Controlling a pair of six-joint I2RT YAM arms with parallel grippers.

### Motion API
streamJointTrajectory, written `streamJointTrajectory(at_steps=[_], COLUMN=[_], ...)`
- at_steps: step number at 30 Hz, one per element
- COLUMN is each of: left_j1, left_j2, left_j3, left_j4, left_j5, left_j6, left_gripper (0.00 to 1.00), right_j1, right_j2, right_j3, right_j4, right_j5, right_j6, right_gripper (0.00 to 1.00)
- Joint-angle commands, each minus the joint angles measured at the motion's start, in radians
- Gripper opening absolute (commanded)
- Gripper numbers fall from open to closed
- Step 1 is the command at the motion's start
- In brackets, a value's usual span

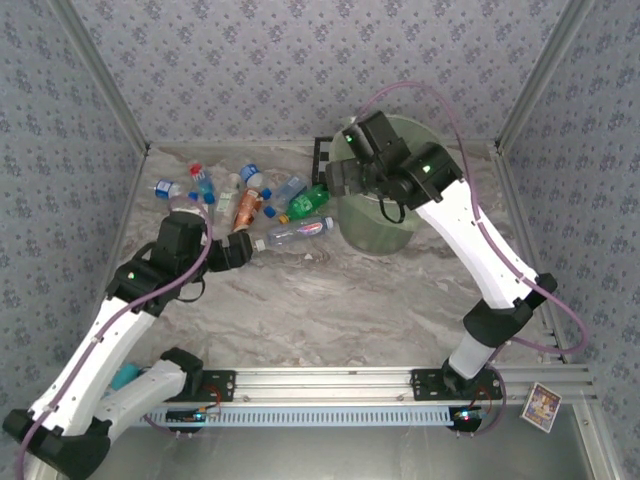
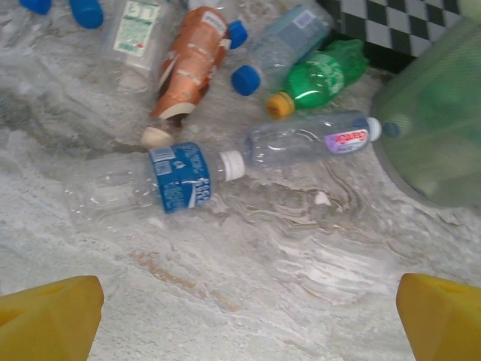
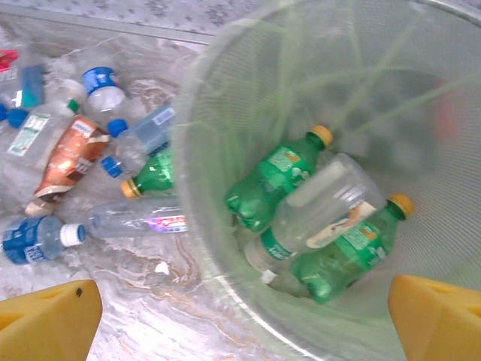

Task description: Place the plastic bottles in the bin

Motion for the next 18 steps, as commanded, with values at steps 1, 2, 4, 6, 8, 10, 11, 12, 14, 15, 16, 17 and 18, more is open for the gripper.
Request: streamJointTrajectory(at_steps=[1,2,4,6,8,10,11,12,14,15,16,17,18], left_j1=[0.074,0.102,0.156,0.206,0.250,0.273,0.284,0.293,0.309,0.316,0.323,0.327,0.334], left_j2=[0.042,0.060,0.098,0.134,0.177,0.222,0.248,0.272,0.329,0.359,0.384,0.417,0.451], left_j3=[-0.005,-0.008,-0.011,-0.016,-0.013,-0.006,0.003,0.008,0.018,0.022,0.027,0.033,0.038], left_j4=[0.031,0.035,0.046,0.067,0.098,0.121,0.144,0.165,0.202,0.223,0.237,0.253,0.269], left_j5=[0.021,0.034,0.067,0.104,0.147,0.168,0.177,0.183,0.189,0.193,0.199,0.207,0.216], left_j6=[0.005,0.004,-0.004,-0.013,-0.018,-0.016,-0.010,-0.003,0.007,0.011,0.014,0.019,0.029], left_gripper=[1.00,1.00,1.00,1.00,1.00,1.00,1.00,1.00,1.00,1.00,1.00,1.00,1.00], right_j1=[0.050,0.067,0.096,0.125,0.149,0.163,0.168,0.169,0.170,0.170,0.168,0.168,0.167], right_j2=[-0.030,-0.033,-0.038,-0.047,-0.064,-0.090,-0.106,-0.118,-0.142,-0.152,-0.161,-0.170,-0.179], right_j3=[-0.067,-0.089,-0.120,-0.152,-0.194,-0.245,-0.274,-0.294,-0.330,-0.342,-0.349,-0.355,-0.360], right_j4=[0.091,0.110,0.136,0.164,0.200,0.243,0.267,0.285,0.309,0.315,0.318,0.324,0.326], right_j5=[0.007,0.013,0.016,0.023,0.027,0.019,0.007,-0.004,-0.004,-0.005,-0.006,-0.009,-0.009], right_j6=[-0.045,-0.052,-0.056,-0.070,-0.084,-0.091,-0.095,-0.099,-0.102,-0.103,-0.105,-0.113,-0.122], right_gripper=[1.00,1.00,1.00,1.00,1.00,1.00,1.00,1.00,1.00,1.00,1.00,1.00,1.00])
